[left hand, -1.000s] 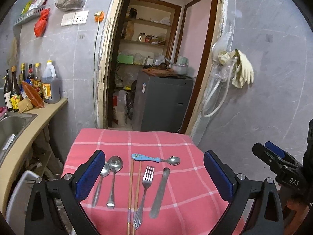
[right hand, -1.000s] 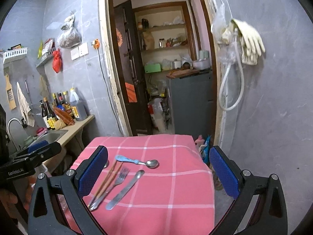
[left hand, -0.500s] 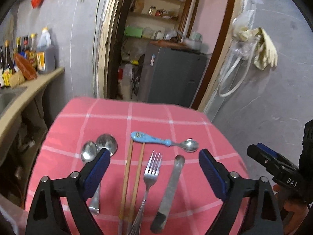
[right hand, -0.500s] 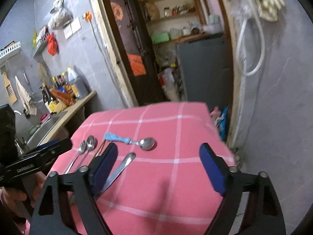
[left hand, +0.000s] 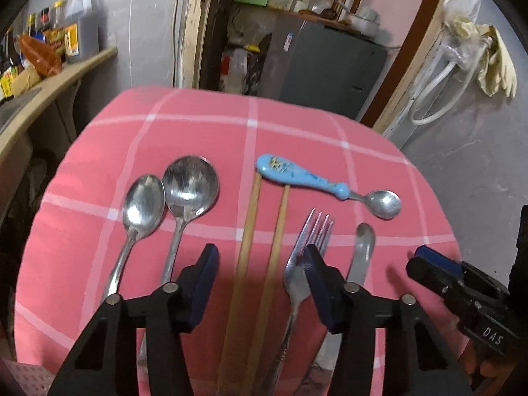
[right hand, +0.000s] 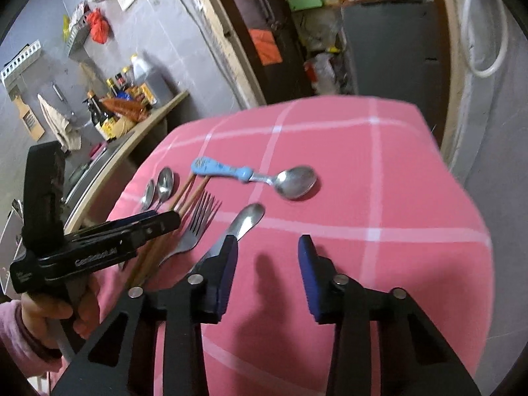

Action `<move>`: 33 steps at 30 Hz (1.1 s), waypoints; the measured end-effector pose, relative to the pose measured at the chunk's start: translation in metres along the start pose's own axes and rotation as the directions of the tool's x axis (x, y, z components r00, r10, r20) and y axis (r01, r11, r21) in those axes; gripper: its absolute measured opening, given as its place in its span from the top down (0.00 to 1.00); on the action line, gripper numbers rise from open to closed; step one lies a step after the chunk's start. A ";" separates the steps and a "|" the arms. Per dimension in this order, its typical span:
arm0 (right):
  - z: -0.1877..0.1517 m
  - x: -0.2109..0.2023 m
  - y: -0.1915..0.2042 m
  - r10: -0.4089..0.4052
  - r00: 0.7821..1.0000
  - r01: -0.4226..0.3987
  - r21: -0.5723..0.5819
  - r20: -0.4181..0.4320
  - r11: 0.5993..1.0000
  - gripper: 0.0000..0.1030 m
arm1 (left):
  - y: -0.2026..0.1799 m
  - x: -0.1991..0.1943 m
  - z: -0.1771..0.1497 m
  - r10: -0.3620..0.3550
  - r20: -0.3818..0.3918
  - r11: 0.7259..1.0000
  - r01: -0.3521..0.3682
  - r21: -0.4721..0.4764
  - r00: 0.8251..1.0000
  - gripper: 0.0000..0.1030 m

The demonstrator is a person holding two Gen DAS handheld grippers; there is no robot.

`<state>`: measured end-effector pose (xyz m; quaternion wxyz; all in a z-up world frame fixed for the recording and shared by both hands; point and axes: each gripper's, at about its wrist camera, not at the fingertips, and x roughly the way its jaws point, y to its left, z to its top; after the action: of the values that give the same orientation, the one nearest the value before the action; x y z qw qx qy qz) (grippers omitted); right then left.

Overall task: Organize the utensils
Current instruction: 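Grasp the wooden chopsticks with the left tool while the right tool grasps the silver knife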

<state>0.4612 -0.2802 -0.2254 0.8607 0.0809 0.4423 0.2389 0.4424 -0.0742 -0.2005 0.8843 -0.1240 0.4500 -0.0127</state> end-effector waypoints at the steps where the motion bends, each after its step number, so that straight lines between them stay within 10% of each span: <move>1: -0.001 0.003 0.001 0.006 1.000 -0.006 -0.001 -0.010 1.000 0.70 | 0.001 0.003 0.000 0.000 -0.010 1.000 0.000 -0.001 1.000 0.55; 21: 0.018 0.044 0.011 0.129 0.989 -0.126 0.040 -0.076 0.991 0.73 | -0.004 0.007 -0.001 -0.028 -0.001 0.997 0.028 0.068 1.000 0.87; 33: 0.019 0.054 0.018 0.074 0.988 -0.057 0.131 -0.132 0.990 0.82 | 0.018 0.003 -0.009 -0.081 0.018 0.987 0.082 -0.141 0.997 0.87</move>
<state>0.4975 -0.2372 -0.2466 0.8131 0.1334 0.5118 0.2434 0.4352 -0.0593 -0.2121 0.8746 -0.2049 0.4391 -0.0162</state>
